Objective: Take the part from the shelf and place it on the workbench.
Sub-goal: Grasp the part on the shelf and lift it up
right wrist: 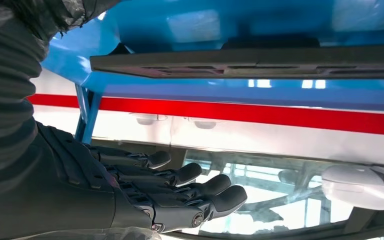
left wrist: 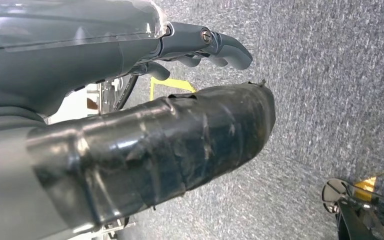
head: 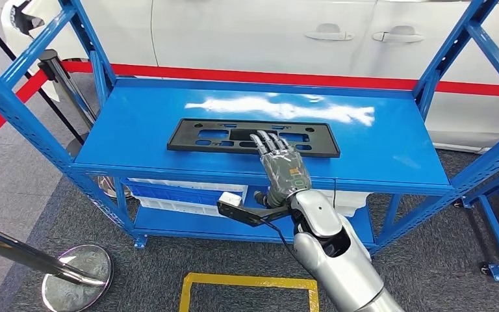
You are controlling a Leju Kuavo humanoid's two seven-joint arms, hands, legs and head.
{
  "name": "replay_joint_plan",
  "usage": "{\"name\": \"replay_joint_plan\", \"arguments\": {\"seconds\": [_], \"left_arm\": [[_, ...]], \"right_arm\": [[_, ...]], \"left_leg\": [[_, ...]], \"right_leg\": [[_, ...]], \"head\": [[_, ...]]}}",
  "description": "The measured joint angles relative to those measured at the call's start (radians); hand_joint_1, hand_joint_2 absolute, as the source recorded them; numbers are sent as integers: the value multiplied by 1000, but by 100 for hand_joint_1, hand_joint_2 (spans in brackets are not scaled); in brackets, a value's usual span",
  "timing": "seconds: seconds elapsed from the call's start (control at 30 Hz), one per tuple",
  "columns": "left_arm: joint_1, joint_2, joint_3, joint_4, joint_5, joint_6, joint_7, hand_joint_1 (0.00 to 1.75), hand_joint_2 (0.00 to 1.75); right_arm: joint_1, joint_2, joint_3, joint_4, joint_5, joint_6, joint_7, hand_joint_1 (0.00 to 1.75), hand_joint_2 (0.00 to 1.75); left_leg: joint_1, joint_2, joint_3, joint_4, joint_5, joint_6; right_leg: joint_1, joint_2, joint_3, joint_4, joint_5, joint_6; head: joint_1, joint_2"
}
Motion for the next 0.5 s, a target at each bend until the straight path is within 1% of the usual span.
{"name": "replay_joint_plan", "arguments": {"seconds": [0.23, 0.5], "left_arm": [[0, 2, 0, 0, -14, -9, 19, 0, 0], [-1, 4, 0, 0, -29, -12, 31, 0, 0]], "right_arm": [[-51, 16, -35, 59, 8, 5, 33, 0, 175], [-109, 20, -95, 153, 38, -14, 54, 0, 175]], "left_leg": [[0, 0, 0, 0, 0, 0], [0, 0, 0, 1, 0, 0]], "right_leg": [[0, 0, 0, 0, 0, 0], [0, 0, 0, 0, 0, 0]], "head": [[0, 0], [0, 0]]}}
